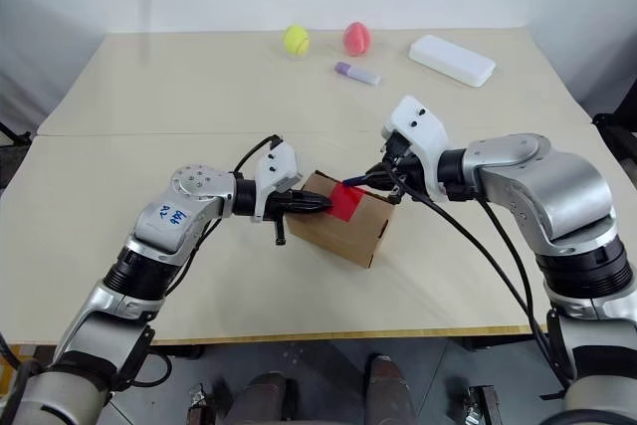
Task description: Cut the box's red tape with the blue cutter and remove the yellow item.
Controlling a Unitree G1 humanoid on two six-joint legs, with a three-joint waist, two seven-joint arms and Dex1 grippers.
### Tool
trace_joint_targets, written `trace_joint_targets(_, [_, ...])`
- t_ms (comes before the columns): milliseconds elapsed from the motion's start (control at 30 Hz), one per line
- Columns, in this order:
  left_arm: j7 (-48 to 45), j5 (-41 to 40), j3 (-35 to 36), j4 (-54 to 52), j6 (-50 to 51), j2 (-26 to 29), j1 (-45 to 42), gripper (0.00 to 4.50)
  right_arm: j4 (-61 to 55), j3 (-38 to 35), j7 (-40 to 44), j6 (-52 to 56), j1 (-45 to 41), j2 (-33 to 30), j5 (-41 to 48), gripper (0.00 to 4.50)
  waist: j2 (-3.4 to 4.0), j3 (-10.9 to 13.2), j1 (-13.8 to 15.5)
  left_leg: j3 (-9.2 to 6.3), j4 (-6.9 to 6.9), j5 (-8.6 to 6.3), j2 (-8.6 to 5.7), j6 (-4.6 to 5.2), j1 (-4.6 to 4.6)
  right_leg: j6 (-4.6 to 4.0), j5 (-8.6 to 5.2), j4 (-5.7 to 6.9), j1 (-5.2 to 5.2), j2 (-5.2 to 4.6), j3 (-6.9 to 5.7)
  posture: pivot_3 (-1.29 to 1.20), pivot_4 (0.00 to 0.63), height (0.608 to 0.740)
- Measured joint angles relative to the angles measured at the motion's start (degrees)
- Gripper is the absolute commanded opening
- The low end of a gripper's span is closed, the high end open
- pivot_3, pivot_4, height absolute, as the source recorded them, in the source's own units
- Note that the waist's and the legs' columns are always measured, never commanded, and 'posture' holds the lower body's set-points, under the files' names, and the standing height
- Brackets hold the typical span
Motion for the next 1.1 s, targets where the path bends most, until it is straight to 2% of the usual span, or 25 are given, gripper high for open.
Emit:
trace_joint_targets(533, [-0.21,0.04,-0.01,0.08,-0.17,-0.02,-0.01,0.02,2.39,1.11,0.48,-2.57,-0.69,3.37,-3.58,0.15,0.01,-0.01,-0.06,0.01,0.00,0.00,0.00,0.00,0.04,-0.02,0.01,0.03,0.00,0.01,0.01,0.00,0.150,0.740])
trace_joint_targets(867, [-0.36,0.05,-0.01,0.26,-0.69,-0.03,-0.04,0.02,-0.91,1.26,4.57,-2.55,0.53,-5.10,-3.59,0.15,0.01,-0.01,1.76,-0.01,0.01,-0.03,-0.03,0.04,-0.07,0.00,0.02,-0.13,0.01,-0.02,-0.02,0.00,0.150,0.740])
trace_joint_targets(1100, [-0.33,0.06,0.00,0.93,-0.88,-0.16,-0.28,0.02,-2.68,1.62,6.46,-2.52,1.85,-9.64,-3.66,0.15,0.00,-0.01,1.87,-0.01,0.01,-0.05,-0.03,0.08,-0.06,0.01,0.03,-0.22,0.09,-0.02,-0.03,0.00,0.150,0.740])
